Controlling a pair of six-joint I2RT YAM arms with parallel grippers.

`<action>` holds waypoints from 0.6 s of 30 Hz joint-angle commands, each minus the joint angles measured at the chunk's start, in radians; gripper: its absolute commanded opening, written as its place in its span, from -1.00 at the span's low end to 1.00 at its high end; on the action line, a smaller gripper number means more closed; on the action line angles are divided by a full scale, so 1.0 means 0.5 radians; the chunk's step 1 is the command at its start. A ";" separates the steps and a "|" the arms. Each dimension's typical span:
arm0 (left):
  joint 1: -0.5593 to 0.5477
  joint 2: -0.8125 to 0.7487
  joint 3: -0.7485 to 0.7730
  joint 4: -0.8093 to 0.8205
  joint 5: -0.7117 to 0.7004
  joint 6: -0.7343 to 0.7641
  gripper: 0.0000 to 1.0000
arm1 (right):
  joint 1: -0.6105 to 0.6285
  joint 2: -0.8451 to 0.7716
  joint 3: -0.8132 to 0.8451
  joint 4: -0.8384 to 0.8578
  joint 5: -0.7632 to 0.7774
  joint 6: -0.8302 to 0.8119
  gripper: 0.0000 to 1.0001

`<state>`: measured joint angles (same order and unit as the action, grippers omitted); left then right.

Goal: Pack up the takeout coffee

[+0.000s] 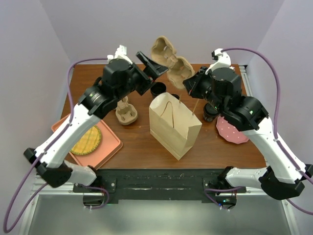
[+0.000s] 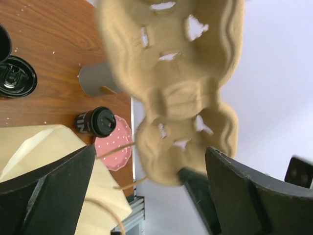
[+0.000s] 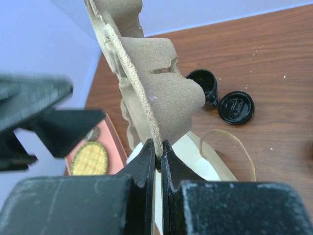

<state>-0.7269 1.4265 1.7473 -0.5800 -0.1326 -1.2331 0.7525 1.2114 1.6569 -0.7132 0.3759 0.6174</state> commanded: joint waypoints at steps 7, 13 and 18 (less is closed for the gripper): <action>0.300 -0.702 -0.899 0.657 0.476 0.352 1.00 | 0.004 0.047 0.524 -0.509 -0.022 0.176 -1.00; 0.374 -0.800 -1.089 0.938 0.495 0.735 1.00 | 0.001 0.038 0.742 -0.944 -0.153 0.235 -1.00; 0.444 -0.532 -0.855 0.732 0.621 1.174 0.90 | 0.005 0.087 0.966 -1.322 -0.389 0.317 -1.00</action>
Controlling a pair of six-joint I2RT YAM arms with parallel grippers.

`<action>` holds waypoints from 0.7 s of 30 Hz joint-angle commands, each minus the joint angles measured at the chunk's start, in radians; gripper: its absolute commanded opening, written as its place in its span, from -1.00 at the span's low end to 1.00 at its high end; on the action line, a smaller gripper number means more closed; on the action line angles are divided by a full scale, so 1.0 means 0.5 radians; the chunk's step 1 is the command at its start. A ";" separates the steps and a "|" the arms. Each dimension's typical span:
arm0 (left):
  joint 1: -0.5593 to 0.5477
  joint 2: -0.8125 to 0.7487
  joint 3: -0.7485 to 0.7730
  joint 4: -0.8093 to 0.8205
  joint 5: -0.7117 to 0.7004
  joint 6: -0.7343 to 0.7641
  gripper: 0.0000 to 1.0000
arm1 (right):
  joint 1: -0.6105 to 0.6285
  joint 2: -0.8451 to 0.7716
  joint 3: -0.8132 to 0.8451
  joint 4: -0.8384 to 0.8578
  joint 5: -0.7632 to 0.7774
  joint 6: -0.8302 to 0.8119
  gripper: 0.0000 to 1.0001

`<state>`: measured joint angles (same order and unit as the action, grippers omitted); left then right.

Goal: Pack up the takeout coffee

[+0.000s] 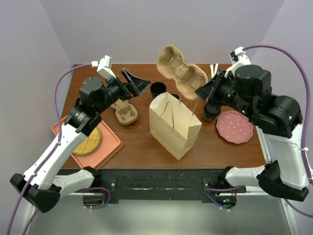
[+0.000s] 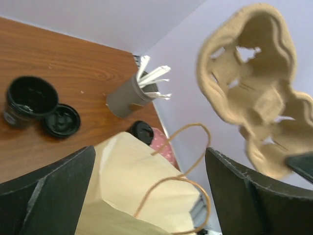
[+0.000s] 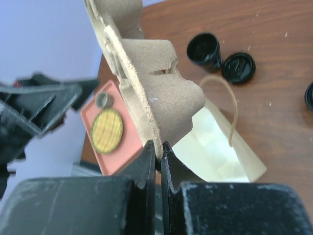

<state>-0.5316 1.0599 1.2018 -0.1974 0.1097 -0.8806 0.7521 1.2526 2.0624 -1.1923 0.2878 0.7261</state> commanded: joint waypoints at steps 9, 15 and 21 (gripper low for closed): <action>0.051 0.436 0.315 -0.118 0.505 0.829 0.32 | 0.002 -0.167 -0.032 -0.512 -0.315 0.315 -1.00; 0.045 0.393 0.232 -0.066 0.636 0.890 0.25 | 0.002 -0.229 -0.097 -0.508 -0.201 0.324 -1.00; 0.045 0.292 0.174 0.122 0.903 1.068 0.23 | 0.002 -0.305 -0.274 -0.512 -0.229 0.370 -1.00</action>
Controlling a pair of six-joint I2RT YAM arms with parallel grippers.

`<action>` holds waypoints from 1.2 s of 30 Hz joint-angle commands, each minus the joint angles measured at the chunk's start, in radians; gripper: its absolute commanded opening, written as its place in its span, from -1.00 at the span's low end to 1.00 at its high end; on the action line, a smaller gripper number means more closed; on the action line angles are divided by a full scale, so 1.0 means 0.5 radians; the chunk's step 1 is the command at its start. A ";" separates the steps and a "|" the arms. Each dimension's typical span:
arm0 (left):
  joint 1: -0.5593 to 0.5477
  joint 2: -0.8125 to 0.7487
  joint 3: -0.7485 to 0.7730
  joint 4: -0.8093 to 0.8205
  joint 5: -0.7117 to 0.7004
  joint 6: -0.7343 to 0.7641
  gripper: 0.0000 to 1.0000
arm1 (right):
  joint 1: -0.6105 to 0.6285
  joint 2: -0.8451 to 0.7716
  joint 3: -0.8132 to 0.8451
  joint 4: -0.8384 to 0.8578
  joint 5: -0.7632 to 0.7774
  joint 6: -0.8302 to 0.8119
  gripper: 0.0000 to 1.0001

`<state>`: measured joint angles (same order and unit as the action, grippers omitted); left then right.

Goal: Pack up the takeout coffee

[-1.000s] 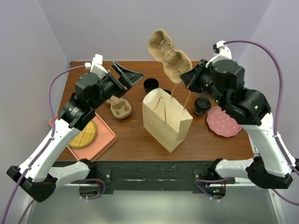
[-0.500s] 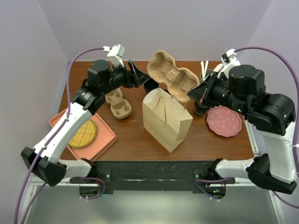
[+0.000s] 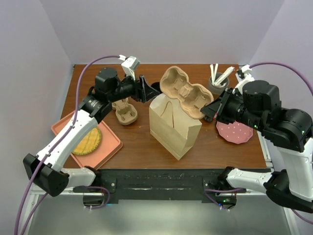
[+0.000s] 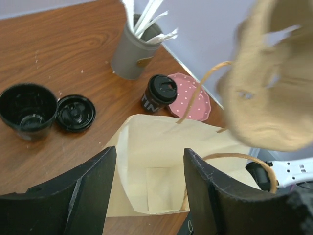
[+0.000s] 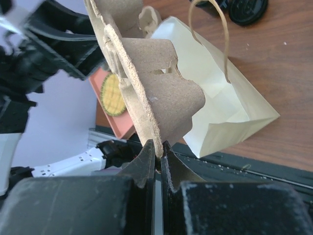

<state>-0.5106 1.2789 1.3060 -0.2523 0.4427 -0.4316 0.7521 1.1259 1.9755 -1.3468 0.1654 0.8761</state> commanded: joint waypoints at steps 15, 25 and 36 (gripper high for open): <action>0.003 -0.006 0.078 0.035 0.014 0.470 0.22 | 0.005 -0.187 -0.389 -0.209 -0.128 0.199 -1.00; -0.003 0.035 0.030 0.088 0.090 0.271 0.08 | 0.005 -0.126 -0.279 -0.175 -0.138 0.254 -1.00; -0.056 0.160 0.094 -0.057 0.075 0.565 0.30 | 0.005 -0.077 -0.156 -0.196 0.000 0.248 -1.00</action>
<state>-0.5217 1.3197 1.3109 -0.2695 0.4801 -0.2317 0.7521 1.0874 1.8606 -1.3586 0.1219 0.9878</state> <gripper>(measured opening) 0.642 0.028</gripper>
